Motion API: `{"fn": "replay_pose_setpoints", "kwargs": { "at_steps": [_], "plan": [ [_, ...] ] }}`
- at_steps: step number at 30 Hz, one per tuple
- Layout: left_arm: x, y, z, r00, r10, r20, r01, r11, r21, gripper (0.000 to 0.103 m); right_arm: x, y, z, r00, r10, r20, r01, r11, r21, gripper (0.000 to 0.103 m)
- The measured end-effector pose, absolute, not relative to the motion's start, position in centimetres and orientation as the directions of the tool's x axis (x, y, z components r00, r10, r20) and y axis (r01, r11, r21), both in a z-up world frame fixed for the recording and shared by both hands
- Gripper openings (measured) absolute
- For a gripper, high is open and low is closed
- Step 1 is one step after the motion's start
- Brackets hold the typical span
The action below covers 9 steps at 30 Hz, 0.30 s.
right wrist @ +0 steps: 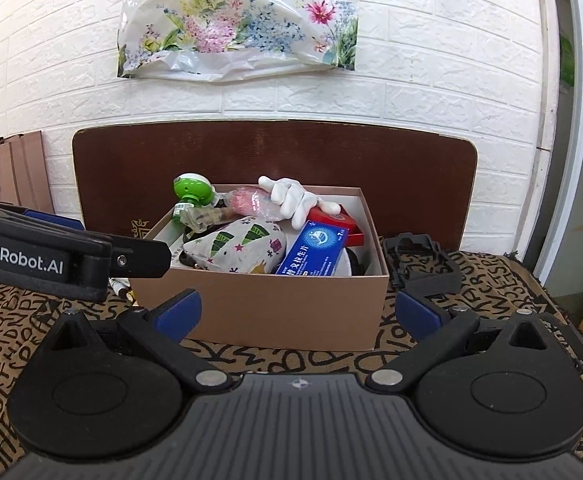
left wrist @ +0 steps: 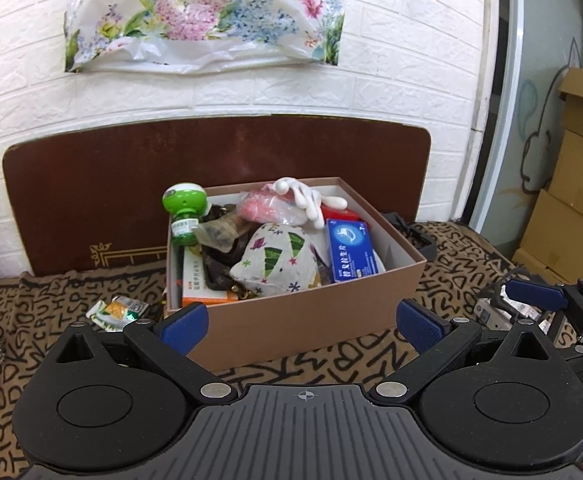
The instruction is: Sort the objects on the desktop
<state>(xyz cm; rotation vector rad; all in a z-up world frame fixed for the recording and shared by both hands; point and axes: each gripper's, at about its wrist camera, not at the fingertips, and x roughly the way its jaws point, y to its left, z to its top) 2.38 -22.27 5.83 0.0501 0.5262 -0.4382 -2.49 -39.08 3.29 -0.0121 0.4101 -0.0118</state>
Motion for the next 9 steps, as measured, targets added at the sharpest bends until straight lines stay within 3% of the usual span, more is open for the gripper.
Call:
{"fn": "replay_pose_setpoints", "kwargs": {
  "at_steps": [9],
  "plan": [
    [2.06,-21.76,5.45,0.781,-0.382,-0.493,0.408,0.911,-0.06,0.103,-2.63,-38.55,3.12,0.913,-0.001,-0.408,-0.004,1.0,-0.012,0.103]
  ]
}}
